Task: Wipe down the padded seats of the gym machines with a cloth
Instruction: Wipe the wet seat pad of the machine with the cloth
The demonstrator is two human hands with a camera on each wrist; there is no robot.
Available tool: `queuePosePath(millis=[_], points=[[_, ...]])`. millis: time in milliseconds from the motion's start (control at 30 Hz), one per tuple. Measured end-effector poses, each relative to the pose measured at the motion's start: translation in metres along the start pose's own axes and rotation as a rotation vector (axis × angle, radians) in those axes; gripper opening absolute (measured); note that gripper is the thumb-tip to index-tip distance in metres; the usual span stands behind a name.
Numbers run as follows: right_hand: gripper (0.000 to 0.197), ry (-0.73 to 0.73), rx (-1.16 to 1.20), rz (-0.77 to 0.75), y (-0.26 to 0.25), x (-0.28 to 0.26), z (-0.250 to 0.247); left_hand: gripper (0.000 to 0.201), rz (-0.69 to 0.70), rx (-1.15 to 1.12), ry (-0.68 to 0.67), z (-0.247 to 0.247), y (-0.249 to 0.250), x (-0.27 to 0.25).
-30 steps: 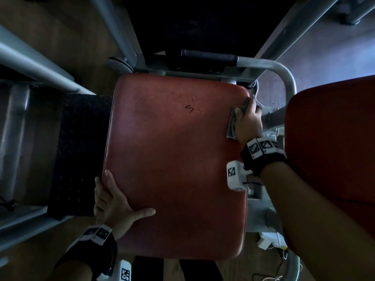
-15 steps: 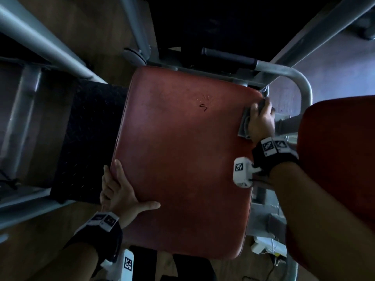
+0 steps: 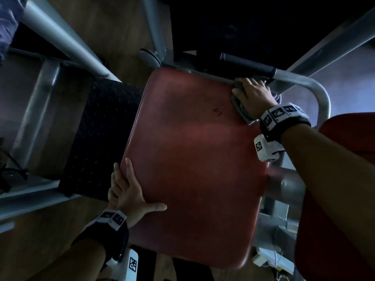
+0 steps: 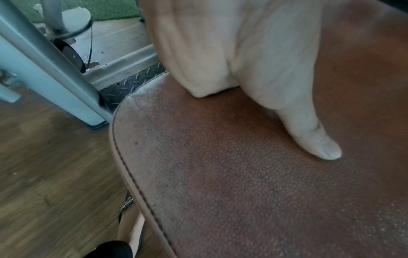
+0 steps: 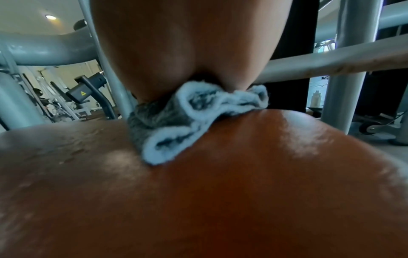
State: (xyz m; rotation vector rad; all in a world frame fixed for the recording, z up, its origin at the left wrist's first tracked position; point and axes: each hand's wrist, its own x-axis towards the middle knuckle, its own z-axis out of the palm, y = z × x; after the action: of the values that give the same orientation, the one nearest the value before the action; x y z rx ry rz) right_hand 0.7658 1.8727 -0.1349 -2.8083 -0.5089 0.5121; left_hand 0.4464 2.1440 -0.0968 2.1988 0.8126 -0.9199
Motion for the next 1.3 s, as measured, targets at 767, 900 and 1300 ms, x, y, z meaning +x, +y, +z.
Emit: queuePosePath(millis=[767, 900, 1300], points=[[0.039, -0.048, 0.052, -0.001, 0.032, 0.004, -0.007, 0.166, 0.000, 0.000, -0.005, -0.003, 0.000, -0.001], [0.037, -0.024, 0.091, -0.007, -0.006, 0.018, -0.002, 0.165, 0.003, 0.009, -0.017, -0.003, -0.002, 0.001], [0.038, -0.069, 0.054, -0.056, -0.046, 0.038, 0.000, 0.165, 0.035, -0.033, 0.010, 0.001, -0.005, 0.002]])
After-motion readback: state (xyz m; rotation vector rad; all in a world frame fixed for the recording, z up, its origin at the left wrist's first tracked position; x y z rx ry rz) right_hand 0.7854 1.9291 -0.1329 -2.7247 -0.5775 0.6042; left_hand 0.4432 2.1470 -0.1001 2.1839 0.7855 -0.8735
